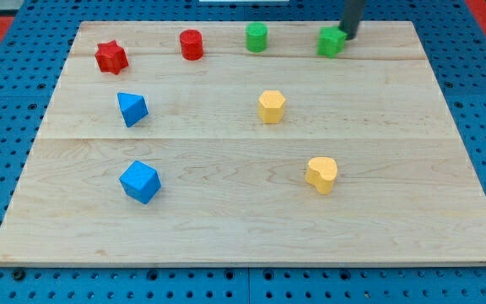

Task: Place the green star in between the green circle and yellow hexagon

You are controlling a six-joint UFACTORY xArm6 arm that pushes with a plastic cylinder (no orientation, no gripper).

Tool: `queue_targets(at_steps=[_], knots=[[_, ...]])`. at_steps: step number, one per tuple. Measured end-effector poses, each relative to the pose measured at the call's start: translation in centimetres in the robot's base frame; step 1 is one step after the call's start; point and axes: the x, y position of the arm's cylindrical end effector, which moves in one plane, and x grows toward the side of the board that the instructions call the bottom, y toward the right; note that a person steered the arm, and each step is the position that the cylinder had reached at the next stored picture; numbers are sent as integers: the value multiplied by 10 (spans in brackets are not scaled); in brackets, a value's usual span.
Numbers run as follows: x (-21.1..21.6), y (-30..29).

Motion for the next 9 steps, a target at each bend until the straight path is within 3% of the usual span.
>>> queue_targets(at_steps=[6, 7, 8, 9], knots=[[81, -86], [87, -47], [149, -6], [198, -29]])
